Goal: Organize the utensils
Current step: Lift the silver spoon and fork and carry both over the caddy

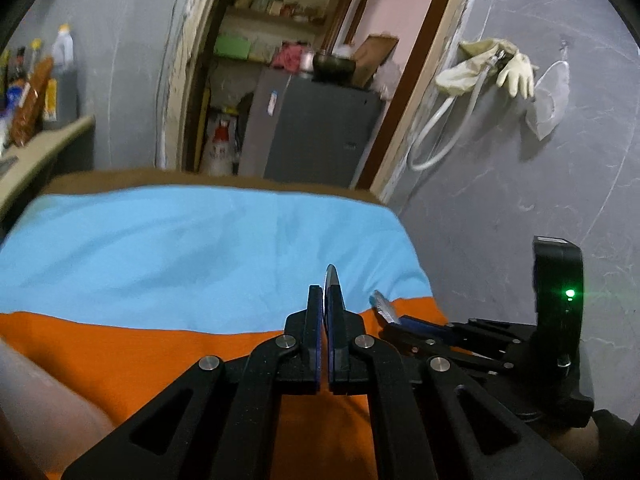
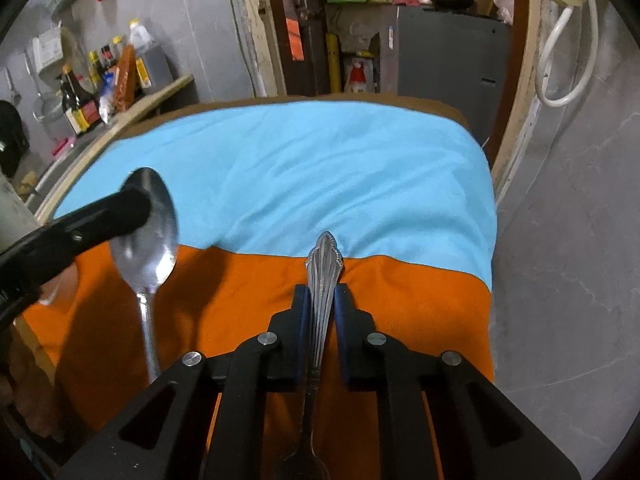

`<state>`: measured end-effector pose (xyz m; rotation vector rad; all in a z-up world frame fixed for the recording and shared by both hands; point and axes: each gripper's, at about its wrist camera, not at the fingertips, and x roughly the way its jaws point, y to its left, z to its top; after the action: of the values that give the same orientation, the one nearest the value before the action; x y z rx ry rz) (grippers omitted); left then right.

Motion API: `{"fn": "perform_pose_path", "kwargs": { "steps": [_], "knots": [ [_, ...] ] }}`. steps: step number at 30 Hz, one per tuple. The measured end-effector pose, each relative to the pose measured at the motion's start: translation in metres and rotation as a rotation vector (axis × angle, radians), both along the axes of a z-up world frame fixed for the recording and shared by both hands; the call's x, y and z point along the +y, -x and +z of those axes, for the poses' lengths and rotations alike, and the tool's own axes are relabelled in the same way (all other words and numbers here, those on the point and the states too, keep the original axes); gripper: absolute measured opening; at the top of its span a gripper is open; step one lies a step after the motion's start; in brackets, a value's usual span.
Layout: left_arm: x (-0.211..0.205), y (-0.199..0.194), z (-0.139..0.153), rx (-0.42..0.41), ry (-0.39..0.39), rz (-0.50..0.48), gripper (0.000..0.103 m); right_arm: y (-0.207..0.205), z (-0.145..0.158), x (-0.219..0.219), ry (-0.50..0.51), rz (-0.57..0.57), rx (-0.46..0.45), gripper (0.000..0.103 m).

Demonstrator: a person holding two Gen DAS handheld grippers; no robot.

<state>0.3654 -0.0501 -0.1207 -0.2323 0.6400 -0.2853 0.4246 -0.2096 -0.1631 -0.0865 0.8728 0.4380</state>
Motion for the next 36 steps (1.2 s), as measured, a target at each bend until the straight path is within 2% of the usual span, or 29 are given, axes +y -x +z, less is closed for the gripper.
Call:
{"fn": "perform_pose_path", "kwargs": {
  "steps": [5,10,14,19,25,36],
  "knots": [
    [0.005,0.026,0.015,-0.104,-0.003,0.037,0.000,0.035,0.028,-0.008,-0.068,0.004,-0.197,0.010],
    [0.003,0.044,0.024,-0.184,-0.018,0.052,0.000,0.069,0.043,-0.006,-0.070,0.000,-0.388,0.010],
    [0.001,0.055,0.026,-0.227,-0.027,0.053,0.000,0.086,0.049,-0.004,-0.071,-0.005,-0.484,0.010],
    [0.005,0.070,0.034,-0.279,-0.033,0.060,0.000,0.100,0.059,-0.007,-0.124,-0.028,-0.549,0.010],
    [0.013,0.086,0.054,-0.331,-0.055,0.072,0.000,0.103,0.072,0.004,-0.179,-0.027,-0.575,0.010],
    [0.055,0.104,0.087,-0.364,-0.050,0.125,0.000,0.113,0.117,0.039,-0.248,0.006,-0.669,0.010]
  ]
}}
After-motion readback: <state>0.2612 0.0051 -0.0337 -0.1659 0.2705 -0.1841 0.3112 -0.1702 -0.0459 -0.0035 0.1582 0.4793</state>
